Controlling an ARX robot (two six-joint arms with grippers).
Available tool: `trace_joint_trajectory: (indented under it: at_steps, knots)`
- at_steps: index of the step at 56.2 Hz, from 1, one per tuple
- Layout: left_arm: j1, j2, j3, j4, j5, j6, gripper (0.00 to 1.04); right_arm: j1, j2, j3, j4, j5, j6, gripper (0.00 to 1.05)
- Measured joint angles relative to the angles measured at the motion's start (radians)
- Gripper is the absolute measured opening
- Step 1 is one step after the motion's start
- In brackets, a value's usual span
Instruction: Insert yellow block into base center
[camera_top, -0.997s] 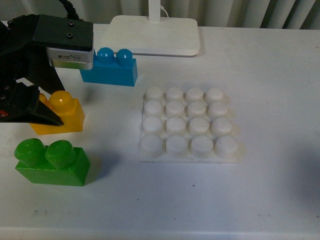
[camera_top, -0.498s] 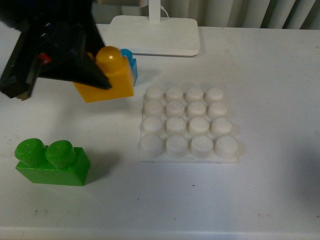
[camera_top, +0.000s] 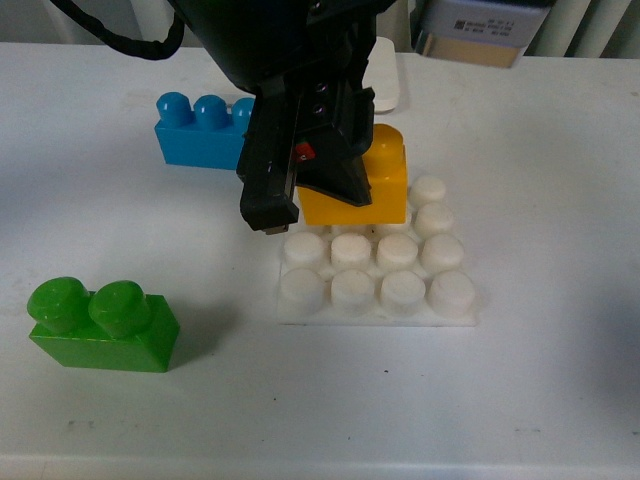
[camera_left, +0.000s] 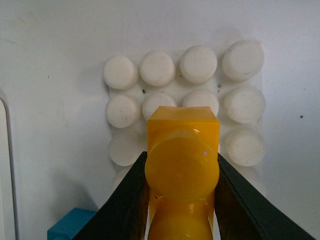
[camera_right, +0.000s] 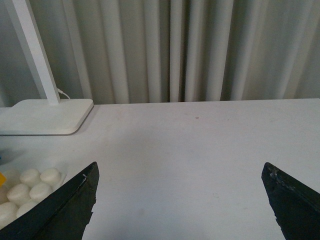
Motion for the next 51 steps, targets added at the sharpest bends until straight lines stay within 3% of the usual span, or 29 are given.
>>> trace_joint_trajectory:
  at_steps: [51]
  knots:
    - [-0.003, 0.112, 0.085, 0.005, 0.01, -0.006, 0.31, 0.0, 0.0, 0.0, 0.0, 0.0, 0.0, 0.96]
